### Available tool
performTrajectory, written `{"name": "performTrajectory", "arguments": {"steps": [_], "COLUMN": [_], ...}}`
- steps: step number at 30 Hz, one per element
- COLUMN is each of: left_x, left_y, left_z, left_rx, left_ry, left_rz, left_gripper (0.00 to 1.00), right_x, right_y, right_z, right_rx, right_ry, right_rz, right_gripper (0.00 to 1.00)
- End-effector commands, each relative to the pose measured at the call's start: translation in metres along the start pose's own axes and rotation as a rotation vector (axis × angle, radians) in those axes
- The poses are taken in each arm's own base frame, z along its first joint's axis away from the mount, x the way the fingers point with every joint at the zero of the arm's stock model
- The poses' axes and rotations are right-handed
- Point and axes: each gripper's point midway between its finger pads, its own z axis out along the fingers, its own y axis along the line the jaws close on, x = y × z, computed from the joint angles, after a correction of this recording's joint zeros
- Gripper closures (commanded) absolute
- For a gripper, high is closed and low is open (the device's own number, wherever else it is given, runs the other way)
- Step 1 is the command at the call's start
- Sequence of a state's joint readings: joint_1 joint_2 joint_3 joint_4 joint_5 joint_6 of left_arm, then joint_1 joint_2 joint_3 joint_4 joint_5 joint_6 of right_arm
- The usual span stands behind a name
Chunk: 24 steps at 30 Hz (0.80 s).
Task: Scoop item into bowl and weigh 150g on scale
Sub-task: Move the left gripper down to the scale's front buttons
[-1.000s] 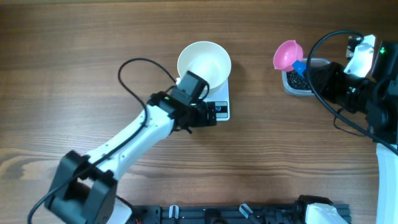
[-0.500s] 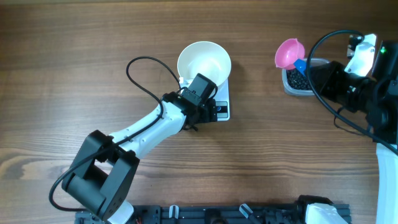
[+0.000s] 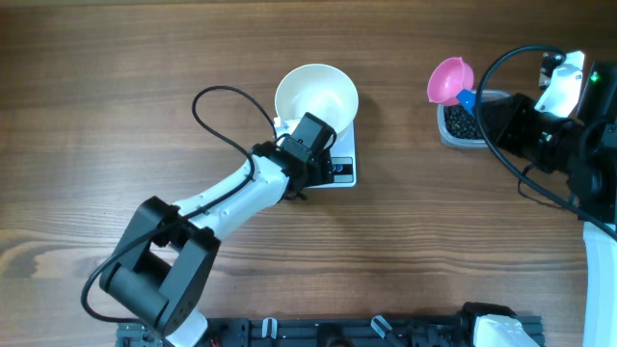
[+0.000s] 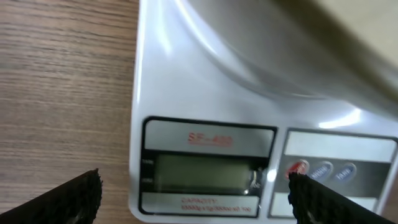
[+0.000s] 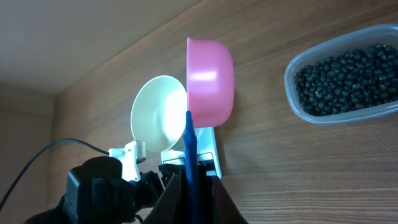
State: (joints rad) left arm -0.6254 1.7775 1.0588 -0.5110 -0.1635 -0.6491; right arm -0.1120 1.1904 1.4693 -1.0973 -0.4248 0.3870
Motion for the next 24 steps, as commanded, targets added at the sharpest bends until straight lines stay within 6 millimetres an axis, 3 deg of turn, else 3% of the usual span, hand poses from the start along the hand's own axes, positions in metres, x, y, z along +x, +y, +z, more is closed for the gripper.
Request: {"name": "performTrajectory", "arguments": {"steps": [1,6,24], "left_x": [-0.002,-0.004,0.010], "left_y": [0.008,-0.005,-0.005], "left_z": [0.010,0.011,0.018], "left_rx": [-0.039,0.024,0.003], "left_ry": [-0.020,-0.014,0.026], "left_rz": [-0.068,-0.075,-0.049], "left_gripper": [0.00,0.00,0.00], "right_x": [-0.007,-0.008,-0.008], "right_y": [0.004,0.004,0.004], "right_z": [-0.006,-0.006,-0.006], "right_rx": [-0.001,-0.001,-0.001], "right_ry": [-0.032,-0.034,-0.034], "right_rz": [-0.035,-0.036,-0.036], "right_gripper": [0.95,0.96,0.96]}}
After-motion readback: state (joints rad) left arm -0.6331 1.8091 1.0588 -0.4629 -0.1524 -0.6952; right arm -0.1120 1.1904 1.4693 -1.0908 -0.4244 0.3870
